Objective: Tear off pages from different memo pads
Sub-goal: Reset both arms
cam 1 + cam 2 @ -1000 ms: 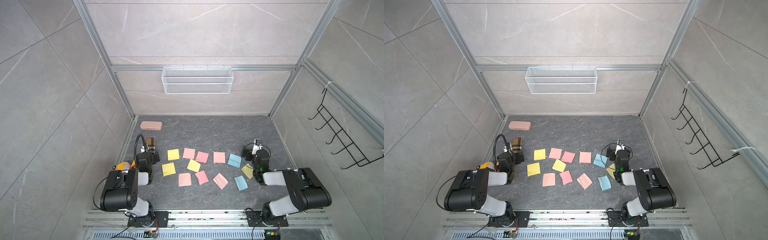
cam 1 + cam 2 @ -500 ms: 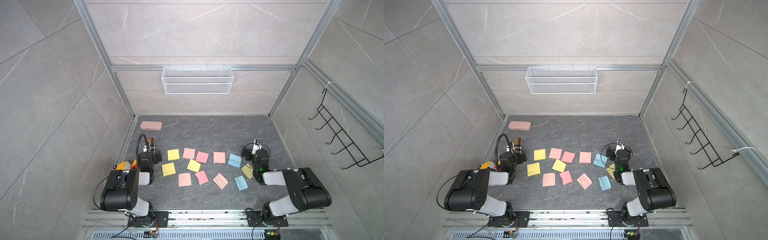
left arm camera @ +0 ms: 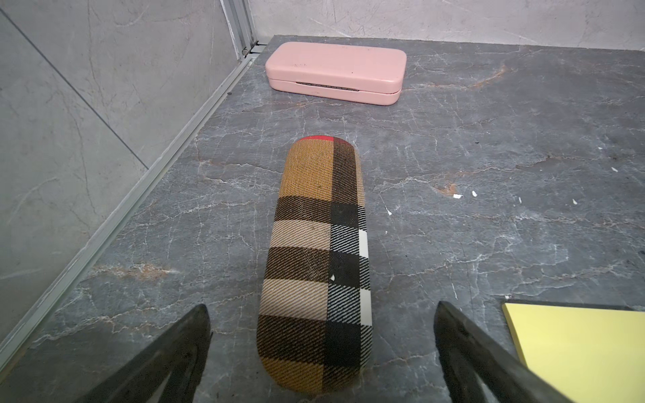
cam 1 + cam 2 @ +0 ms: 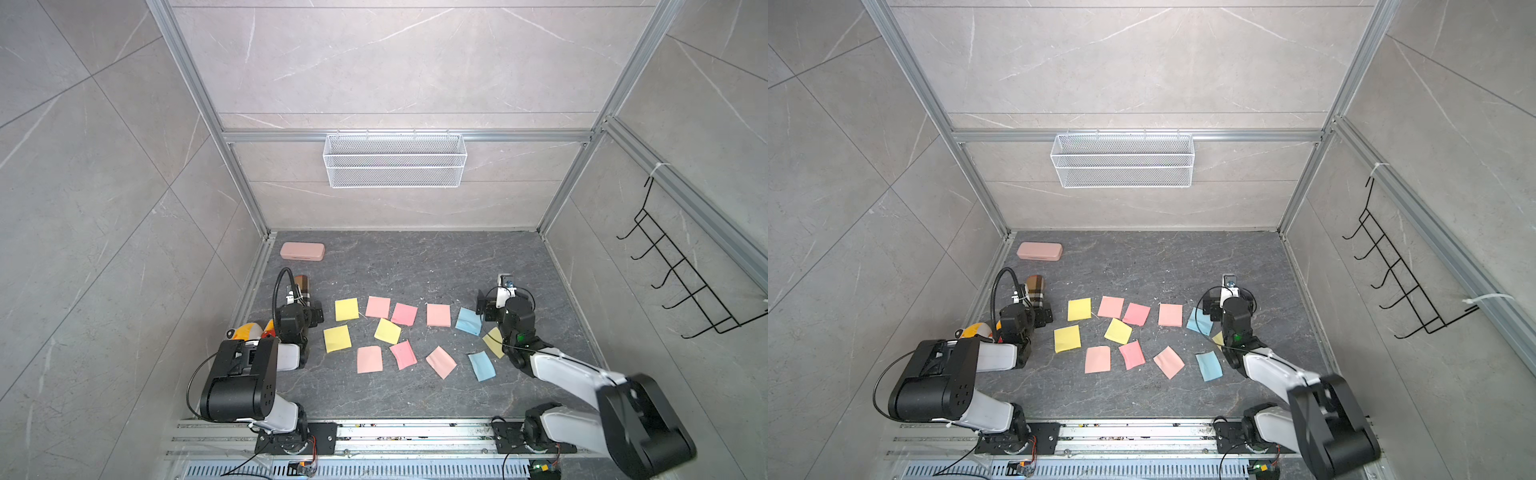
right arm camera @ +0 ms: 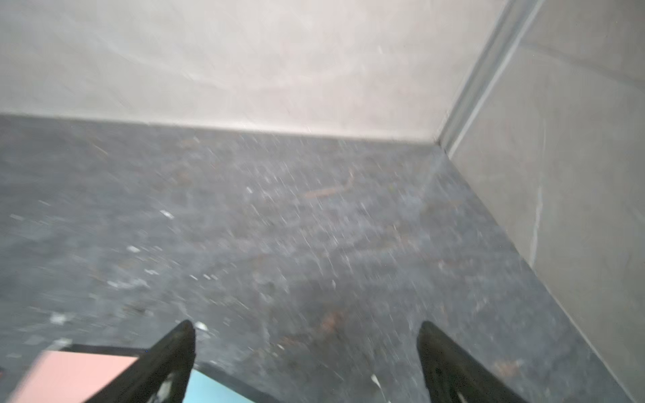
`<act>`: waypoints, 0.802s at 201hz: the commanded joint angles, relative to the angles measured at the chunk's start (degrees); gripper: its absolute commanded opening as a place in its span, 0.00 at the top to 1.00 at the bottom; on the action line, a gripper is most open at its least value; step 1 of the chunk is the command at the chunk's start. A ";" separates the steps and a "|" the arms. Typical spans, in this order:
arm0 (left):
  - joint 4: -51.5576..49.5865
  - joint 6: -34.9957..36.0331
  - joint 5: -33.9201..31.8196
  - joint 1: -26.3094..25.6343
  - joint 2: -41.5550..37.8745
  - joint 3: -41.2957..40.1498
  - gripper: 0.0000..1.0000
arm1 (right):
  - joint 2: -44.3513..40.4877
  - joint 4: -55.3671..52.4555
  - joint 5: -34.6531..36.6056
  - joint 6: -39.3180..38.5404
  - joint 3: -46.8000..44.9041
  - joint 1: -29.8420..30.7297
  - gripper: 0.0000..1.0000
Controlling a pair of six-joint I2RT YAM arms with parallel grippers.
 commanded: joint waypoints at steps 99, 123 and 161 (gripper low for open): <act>2.26 0.66 0.76 0.08 -0.34 1.33 0.00 | 17.76 27.54 6.58 -3.00 -9.13 -1.82 0.01; 2.20 0.71 0.75 0.08 -0.39 1.34 0.00 | 17.59 29.03 4.18 -2.00 -10.44 -3.19 0.01; 2.27 0.71 0.75 0.08 -0.34 1.34 0.00 | 23.19 38.70 -1.98 0.11 -12.31 -7.51 0.01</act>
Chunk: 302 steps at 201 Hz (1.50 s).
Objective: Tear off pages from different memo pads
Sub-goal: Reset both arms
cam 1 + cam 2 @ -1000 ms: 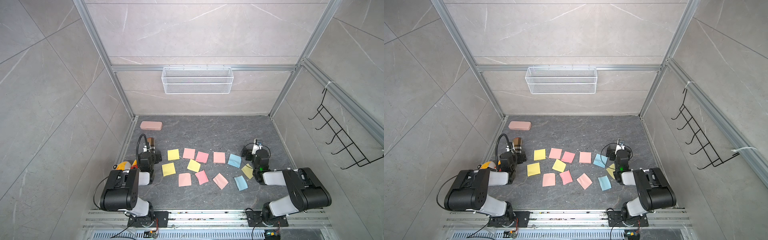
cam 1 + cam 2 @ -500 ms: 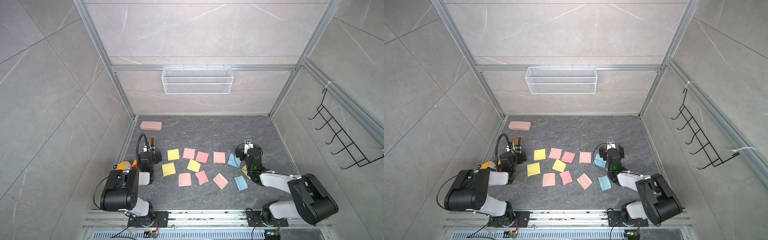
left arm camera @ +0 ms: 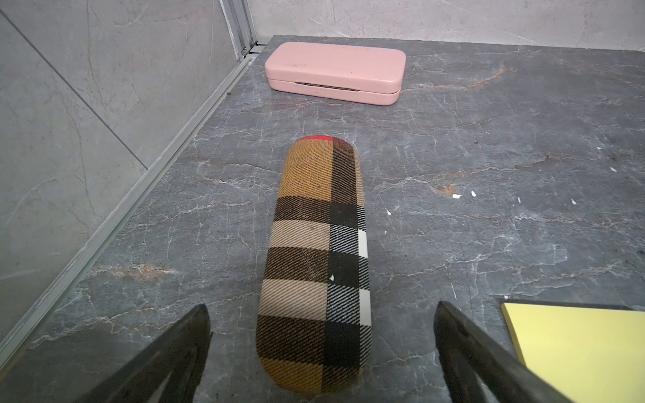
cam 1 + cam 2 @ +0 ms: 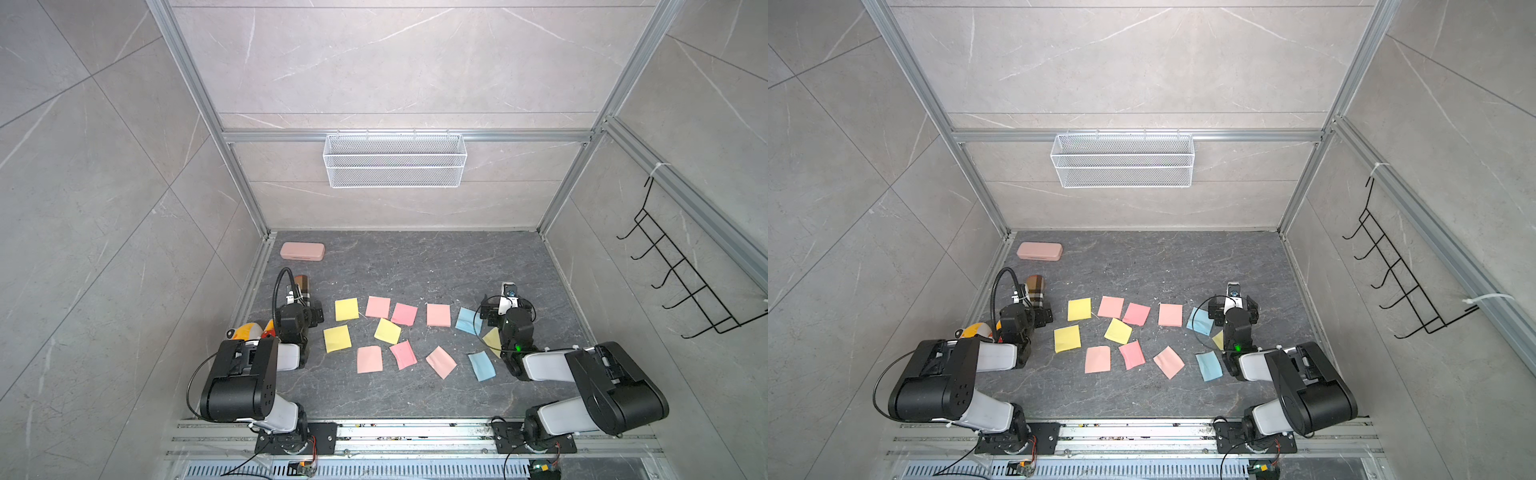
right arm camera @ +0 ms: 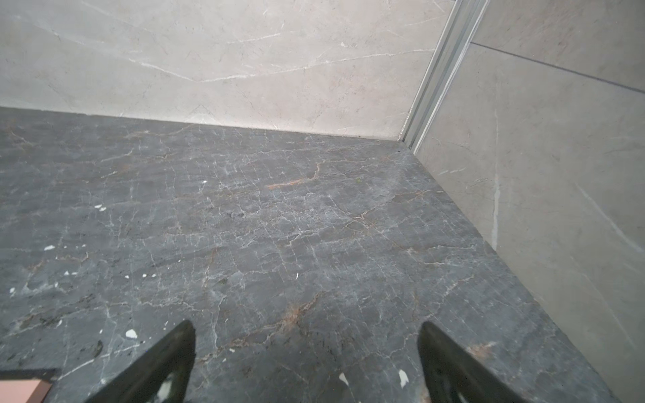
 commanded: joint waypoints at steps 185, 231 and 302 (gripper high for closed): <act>2.20 0.57 0.76 0.07 -0.34 1.34 0.00 | 0.90 -6.86 -5.33 5.43 3.89 -5.00 0.01; 2.20 0.55 0.70 0.08 -0.34 1.34 0.00 | -7.04 -10.18 -12.62 2.19 2.40 -4.83 0.01; 2.21 0.57 0.78 0.08 -0.34 1.34 0.00 | -4.34 -13.81 -2.86 6.25 5.32 -4.80 0.01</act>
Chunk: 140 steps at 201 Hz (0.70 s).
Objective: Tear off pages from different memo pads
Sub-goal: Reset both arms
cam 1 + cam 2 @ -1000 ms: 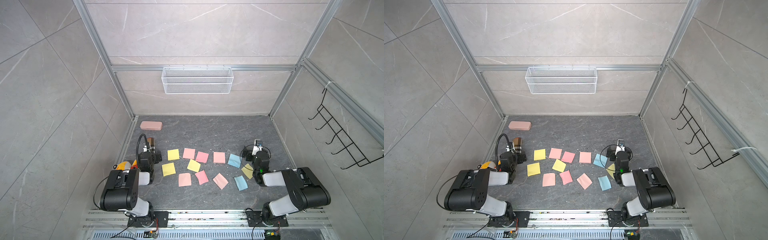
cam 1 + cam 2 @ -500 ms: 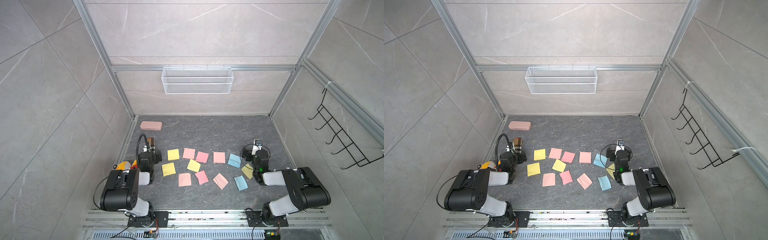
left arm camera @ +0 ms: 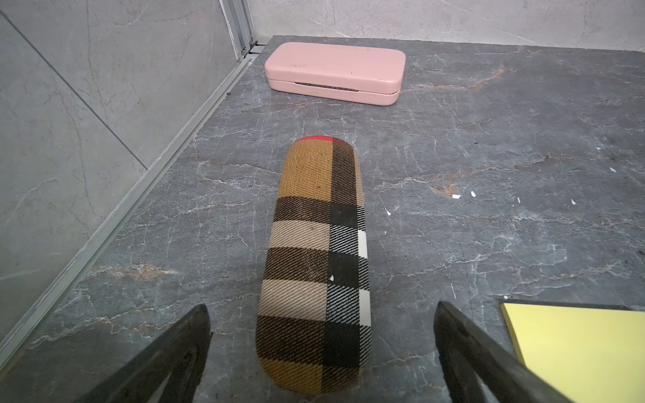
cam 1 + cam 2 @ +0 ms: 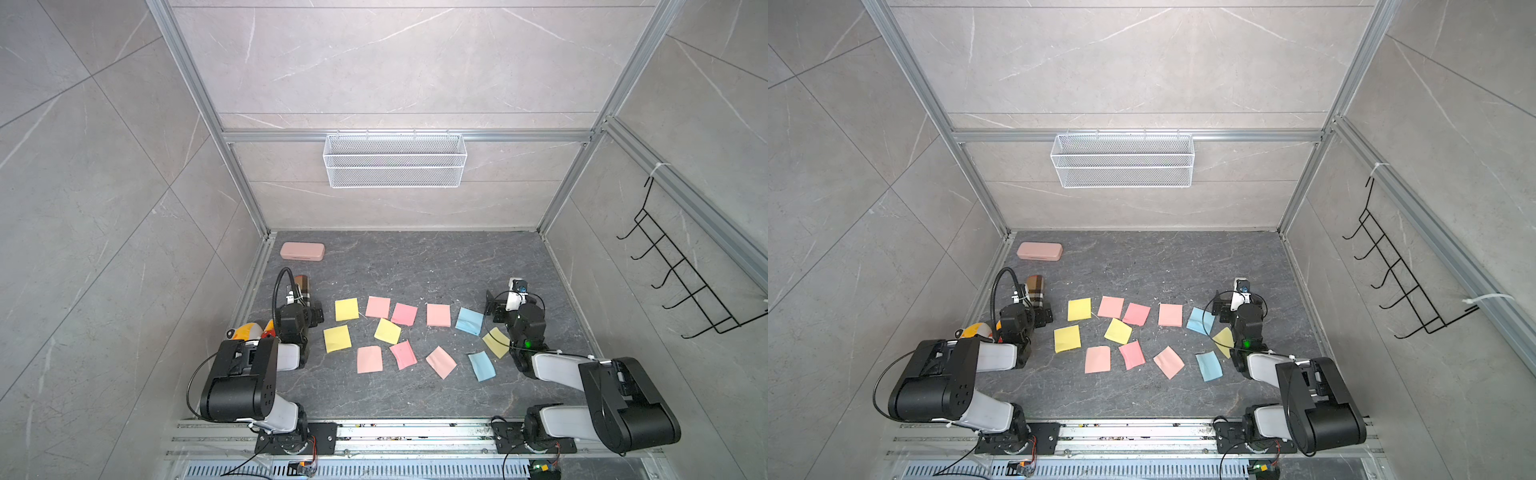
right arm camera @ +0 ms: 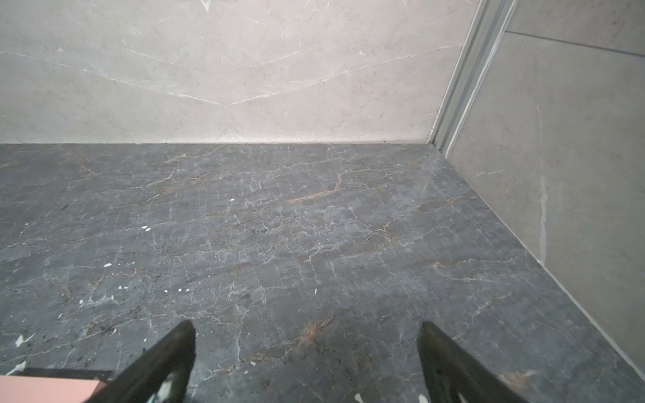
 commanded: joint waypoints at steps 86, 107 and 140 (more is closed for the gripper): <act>2.20 0.55 0.71 0.08 -0.34 1.33 0.00 | 5.94 -15.79 14.04 5.24 10.76 0.64 0.01; 2.21 0.55 0.76 0.08 -0.34 1.34 0.00 | 6.30 -14.87 14.88 4.07 10.58 1.80 0.01; 2.20 0.55 0.66 0.08 -0.34 1.30 0.00 | 6.58 -14.29 16.43 3.21 10.54 3.01 0.01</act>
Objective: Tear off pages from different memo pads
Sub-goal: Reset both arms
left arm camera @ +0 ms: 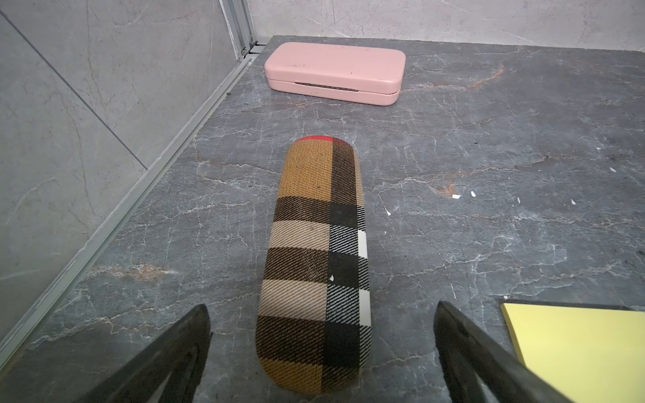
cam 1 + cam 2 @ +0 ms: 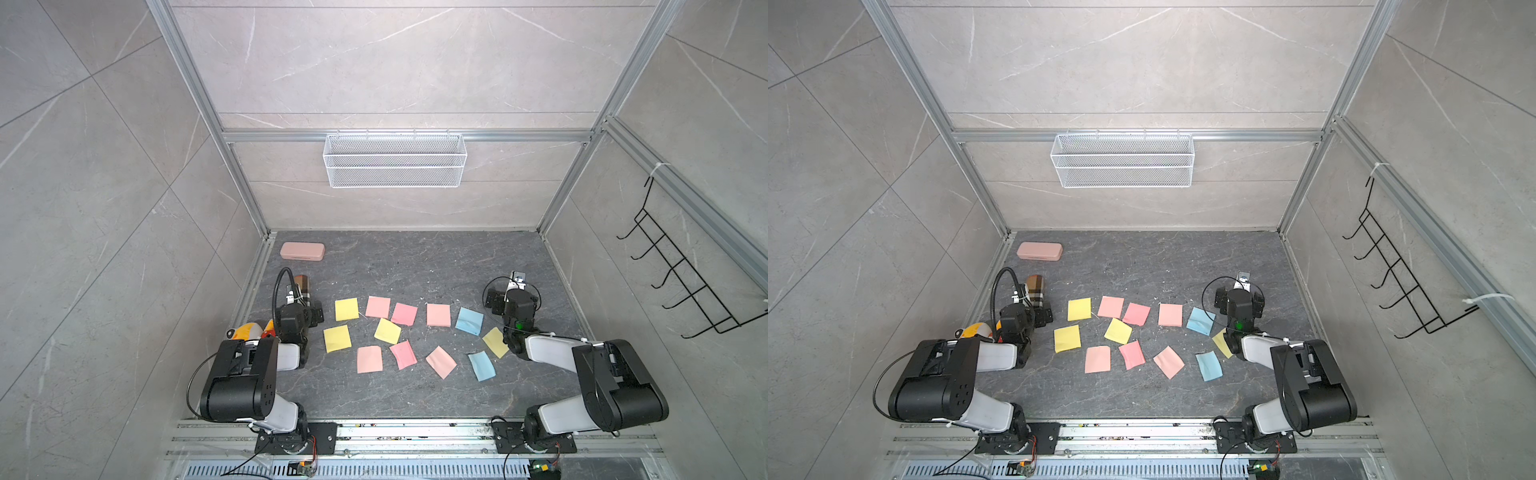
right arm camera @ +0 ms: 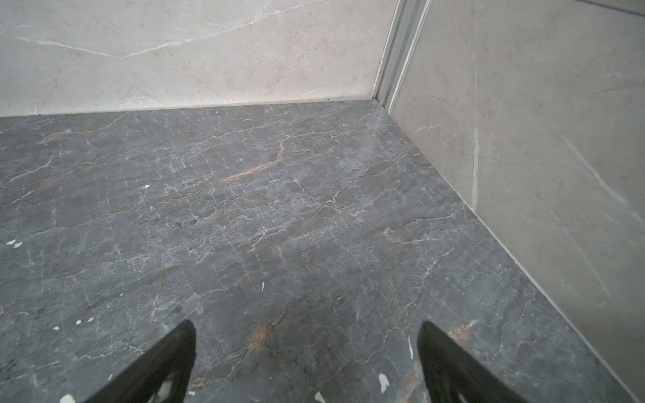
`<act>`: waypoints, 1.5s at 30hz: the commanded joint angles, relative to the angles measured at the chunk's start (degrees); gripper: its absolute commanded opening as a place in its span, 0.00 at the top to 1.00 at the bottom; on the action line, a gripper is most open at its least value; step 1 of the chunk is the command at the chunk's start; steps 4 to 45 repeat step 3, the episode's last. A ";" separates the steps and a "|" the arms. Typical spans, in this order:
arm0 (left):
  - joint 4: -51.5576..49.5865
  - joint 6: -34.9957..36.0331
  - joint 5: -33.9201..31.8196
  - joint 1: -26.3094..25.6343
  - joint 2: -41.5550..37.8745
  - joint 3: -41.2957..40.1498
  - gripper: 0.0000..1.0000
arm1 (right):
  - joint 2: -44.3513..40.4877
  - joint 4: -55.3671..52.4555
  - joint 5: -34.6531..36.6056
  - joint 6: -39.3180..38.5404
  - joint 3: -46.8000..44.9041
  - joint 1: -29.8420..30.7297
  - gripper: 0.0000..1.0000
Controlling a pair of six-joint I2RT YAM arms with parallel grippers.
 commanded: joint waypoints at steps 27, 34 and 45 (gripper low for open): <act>2.24 0.55 0.69 0.08 -0.34 1.34 0.00 | 0.25 1.77 3.03 -1.28 -0.45 1.46 0.01; 2.24 0.55 0.69 0.08 -0.34 1.34 0.00 | 0.25 1.77 3.03 -1.28 -0.45 1.46 0.01; 2.24 0.55 0.69 0.08 -0.34 1.34 0.00 | 0.25 1.77 3.03 -1.28 -0.45 1.46 0.01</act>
